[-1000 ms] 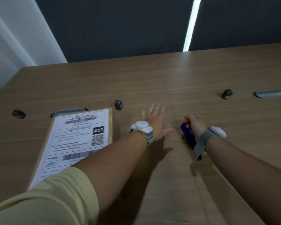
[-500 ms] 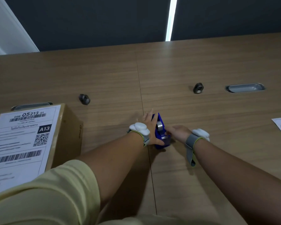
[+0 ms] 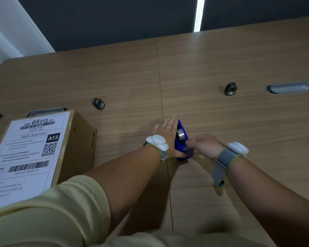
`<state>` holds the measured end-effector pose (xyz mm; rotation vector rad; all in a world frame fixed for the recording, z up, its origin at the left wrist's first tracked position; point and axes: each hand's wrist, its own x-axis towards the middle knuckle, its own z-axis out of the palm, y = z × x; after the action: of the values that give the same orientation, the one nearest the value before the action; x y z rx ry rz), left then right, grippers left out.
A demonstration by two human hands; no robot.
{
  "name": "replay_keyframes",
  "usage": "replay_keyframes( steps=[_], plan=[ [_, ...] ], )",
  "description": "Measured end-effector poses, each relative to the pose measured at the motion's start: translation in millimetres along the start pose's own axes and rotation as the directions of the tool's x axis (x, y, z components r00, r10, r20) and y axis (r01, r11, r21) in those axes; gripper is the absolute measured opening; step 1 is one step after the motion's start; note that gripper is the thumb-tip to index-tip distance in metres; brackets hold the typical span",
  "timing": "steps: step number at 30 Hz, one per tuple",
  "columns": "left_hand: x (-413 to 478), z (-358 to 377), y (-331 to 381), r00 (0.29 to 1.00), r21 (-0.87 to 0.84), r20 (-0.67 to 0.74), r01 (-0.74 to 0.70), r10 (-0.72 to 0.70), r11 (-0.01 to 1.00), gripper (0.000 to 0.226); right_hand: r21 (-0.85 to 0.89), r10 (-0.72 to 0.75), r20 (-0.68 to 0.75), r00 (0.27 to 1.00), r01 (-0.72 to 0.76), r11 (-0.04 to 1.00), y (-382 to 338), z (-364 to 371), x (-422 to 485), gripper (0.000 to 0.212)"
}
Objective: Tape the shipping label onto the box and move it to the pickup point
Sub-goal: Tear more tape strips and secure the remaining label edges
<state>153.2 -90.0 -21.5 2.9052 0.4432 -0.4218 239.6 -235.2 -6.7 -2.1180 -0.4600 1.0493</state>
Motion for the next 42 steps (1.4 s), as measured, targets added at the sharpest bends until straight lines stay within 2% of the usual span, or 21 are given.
replay_keyframes(
  steps=[4,9,11,16,19,22,24,26,28,30,31,34,38,42],
  plan=[
    [-2.5,5.8,-3.2,1.000,-0.012,-0.015,-0.003,0.002,1.000,0.130,-0.054,-0.008,0.010,1.000,0.009,0.999,15.2,-3.8,-16.4,0.039],
    [-0.9,7.6,-2.4,1.000,-0.008,-0.020,-0.002,0.002,1.000,0.130,-0.051,0.061,0.017,0.998,-0.061,0.997,32.8,6.2,-21.7,0.027],
    [-0.5,7.7,-2.8,1.000,-0.006,-0.016,-0.001,0.001,1.000,0.130,-0.053,0.070,0.013,0.997,-0.069,0.996,38.7,13.3,-17.1,0.029],
    [1.1,3.1,-2.7,1.000,-0.013,-0.005,0.023,-0.023,1.000,0.133,0.029,0.143,-0.161,0.977,-0.140,0.990,67.4,30.4,-11.3,0.030],
    [-0.1,1.2,-4.6,1.000,-0.020,0.028,0.007,-0.006,1.000,0.133,0.187,0.103,-0.138,0.985,-0.076,0.979,70.7,33.0,-19.4,0.025],
    [-9.1,-2.1,-7.6,1.000,-0.067,0.007,-0.028,0.029,0.997,0.108,0.422,0.040,-0.085,0.996,-0.001,0.907,54.5,31.9,-36.8,0.019],
    [-18.5,-7.2,-7.5,0.999,-0.254,-0.053,-0.002,-0.012,0.967,0.085,0.433,-0.046,-0.073,0.996,0.073,0.899,42.5,31.4,-46.2,0.018],
    [-34.3,-14.2,-5.7,0.985,-0.525,-0.113,0.055,-0.133,0.849,0.061,0.407,-0.121,-0.079,0.990,0.143,0.902,31.3,33.6,-56.0,0.017],
    [-55.0,-24.8,-4.9,0.978,-0.735,-0.043,0.107,-0.203,0.669,0.033,0.375,-0.180,-0.070,0.981,0.194,0.906,20.1,39.6,-63.1,0.016],
    [-74.6,-33.1,-8.0,0.981,-0.848,0.119,0.181,-0.155,0.497,0.034,0.349,-0.215,-0.047,0.975,0.218,0.912,11.0,49.4,-67.1,0.013],
    [-84.9,-35.7,-14.3,0.978,-0.859,0.169,0.207,-0.122,0.468,0.039,0.341,-0.226,-0.034,0.973,0.224,0.913,5.3,57.0,-69.2,0.012],
    [-102.7,-35.3,-31.4,0.976,-0.819,0.192,0.218,-0.104,0.531,0.036,0.288,-0.247,-0.008,0.969,0.238,0.927,-5.6,72.1,-74.2,0.015],
    [-124.2,-31.5,-61.1,0.989,-0.819,0.079,0.138,-0.129,0.558,0.014,0.226,-0.259,0.015,0.966,0.249,0.942,-28.9,97.8,-84.6,0.012],
    [-152.0,-36.9,-97.2,0.989,-0.813,0.013,0.097,-0.148,0.574,0.021,0.181,-0.263,0.030,0.964,0.254,0.950,-60.9,130.1,-97.0,0.004]
  ],
)
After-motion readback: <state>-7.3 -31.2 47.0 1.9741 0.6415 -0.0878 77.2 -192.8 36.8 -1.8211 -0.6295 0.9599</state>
